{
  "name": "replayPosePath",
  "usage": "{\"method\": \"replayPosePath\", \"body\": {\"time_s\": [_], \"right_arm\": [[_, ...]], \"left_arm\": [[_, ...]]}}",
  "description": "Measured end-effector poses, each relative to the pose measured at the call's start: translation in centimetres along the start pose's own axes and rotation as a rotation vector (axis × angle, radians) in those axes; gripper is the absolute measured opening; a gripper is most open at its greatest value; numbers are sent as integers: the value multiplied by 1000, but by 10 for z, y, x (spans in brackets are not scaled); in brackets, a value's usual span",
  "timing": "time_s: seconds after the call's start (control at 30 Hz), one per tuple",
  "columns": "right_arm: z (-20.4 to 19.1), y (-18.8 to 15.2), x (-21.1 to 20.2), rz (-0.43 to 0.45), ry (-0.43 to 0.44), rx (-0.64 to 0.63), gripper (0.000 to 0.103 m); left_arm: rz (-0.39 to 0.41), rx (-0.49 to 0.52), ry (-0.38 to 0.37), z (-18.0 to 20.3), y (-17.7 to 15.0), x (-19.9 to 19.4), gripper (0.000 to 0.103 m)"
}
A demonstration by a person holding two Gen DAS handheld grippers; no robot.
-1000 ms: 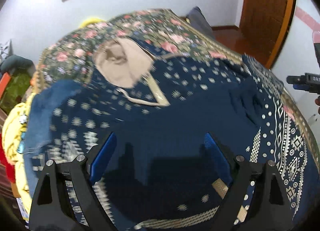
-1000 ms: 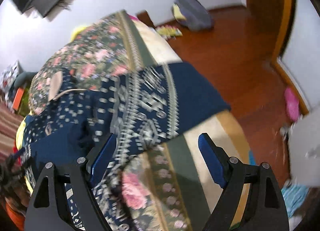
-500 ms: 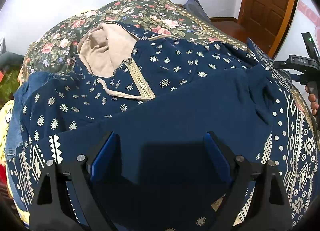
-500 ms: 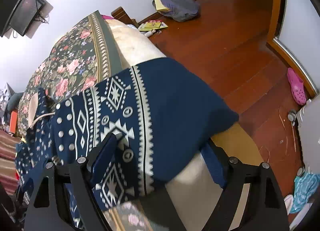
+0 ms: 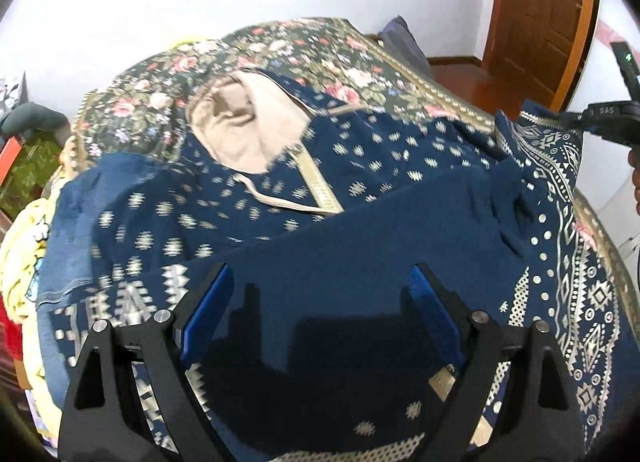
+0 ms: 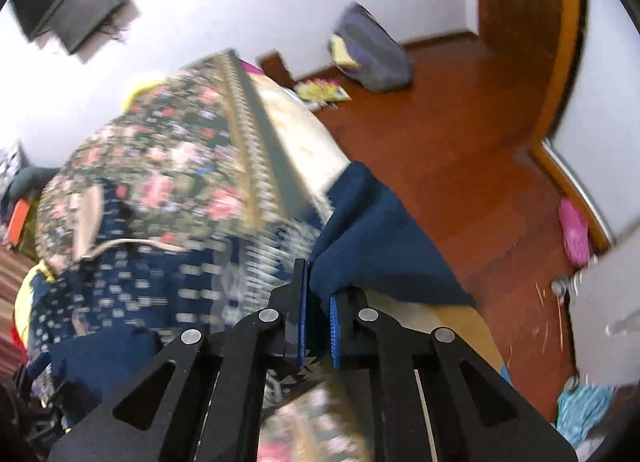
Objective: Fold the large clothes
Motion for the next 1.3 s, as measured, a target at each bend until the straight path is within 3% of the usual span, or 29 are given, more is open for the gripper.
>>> {"method": "replayPosePath", "body": {"time_s": [0.27, 0.37, 0.5, 0.6, 0.63, 0.73, 0.77, 0.9, 0.97, 1.1, 1.3], "right_arm": [[-106, -5, -48, 73, 155, -240, 7], [-137, -26, -45, 27, 210, -314, 8], [-159, -67, -14, -126, 245, -380, 10], [-155, -93, 7, -234, 235, -391, 11], [-153, -101, 12, -274, 235, -383, 15], [-150, -117, 13, -354, 244, -350, 42], [-149, -118, 11, -354, 246, -347, 48], [-145, -114, -9, -303, 251, -346, 50], [-138, -102, -16, -263, 252, -300, 58], [-102, -75, -23, -170, 214, -148, 66], [-29, -62, 3, -169, 146, 117, 66]], "left_arm": [[40, -33, 0, -21, -3, -33, 89], [38, -39, -5, -25, -9, -38, 89], [28, -47, -12, -28, -20, -41, 89], [16, -52, -18, -30, -26, -41, 89], [13, -55, -20, -31, -28, -40, 89], [-1, -70, -29, -33, -32, -37, 89], [-6, -76, -31, -34, -33, -36, 89], [-14, -84, -39, -32, -35, -32, 90], [-13, -80, -41, -30, -35, -32, 89], [-10, -71, -51, -23, -34, -31, 90], [-11, -68, -67, -16, -33, -28, 90]]}}
Point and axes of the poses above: each gripper's, at about its wrist camera, not at the fingertips, and x roughly the way its jaws point, z to its right, y to its top, the point moved 7 cm from there along x, roughly the way its jaws point, and after that the axes turned 3 degrees about y, right-handed, at the moved point
